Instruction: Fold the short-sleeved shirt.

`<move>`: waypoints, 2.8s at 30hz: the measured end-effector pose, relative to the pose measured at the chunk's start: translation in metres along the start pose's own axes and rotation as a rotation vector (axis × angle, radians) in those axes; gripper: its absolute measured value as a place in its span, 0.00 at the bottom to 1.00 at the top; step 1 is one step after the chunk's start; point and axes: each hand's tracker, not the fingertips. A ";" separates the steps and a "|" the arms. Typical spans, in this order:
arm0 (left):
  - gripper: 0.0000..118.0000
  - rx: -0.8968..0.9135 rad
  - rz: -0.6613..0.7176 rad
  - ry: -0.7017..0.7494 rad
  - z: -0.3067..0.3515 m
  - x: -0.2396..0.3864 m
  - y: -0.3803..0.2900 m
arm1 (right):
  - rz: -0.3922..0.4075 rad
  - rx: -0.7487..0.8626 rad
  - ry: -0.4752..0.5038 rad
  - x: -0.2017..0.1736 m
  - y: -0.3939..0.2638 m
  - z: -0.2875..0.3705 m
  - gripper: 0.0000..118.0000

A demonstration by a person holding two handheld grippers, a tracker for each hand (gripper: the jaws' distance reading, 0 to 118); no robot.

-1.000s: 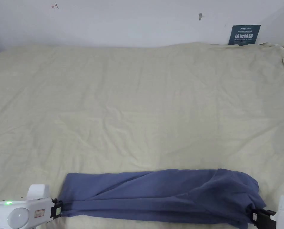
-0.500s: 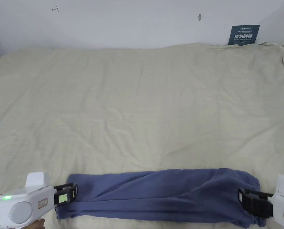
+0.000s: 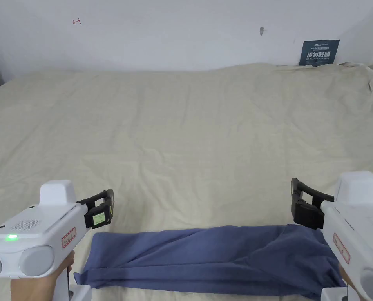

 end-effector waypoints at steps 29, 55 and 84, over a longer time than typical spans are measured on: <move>0.00 -0.203 0.127 -0.237 -0.036 -0.069 -0.006 | 0.019 -0.005 -0.023 -0.005 -0.004 -0.012 0.00; 0.55 -0.644 0.400 -0.293 -0.142 -0.132 -0.097 | 0.033 -0.124 -0.043 -0.010 -0.022 -0.044 0.00; 0.01 -0.599 0.164 -0.229 -0.092 -0.118 -0.020 | -0.018 -0.119 -0.048 0.003 -0.015 -0.030 0.00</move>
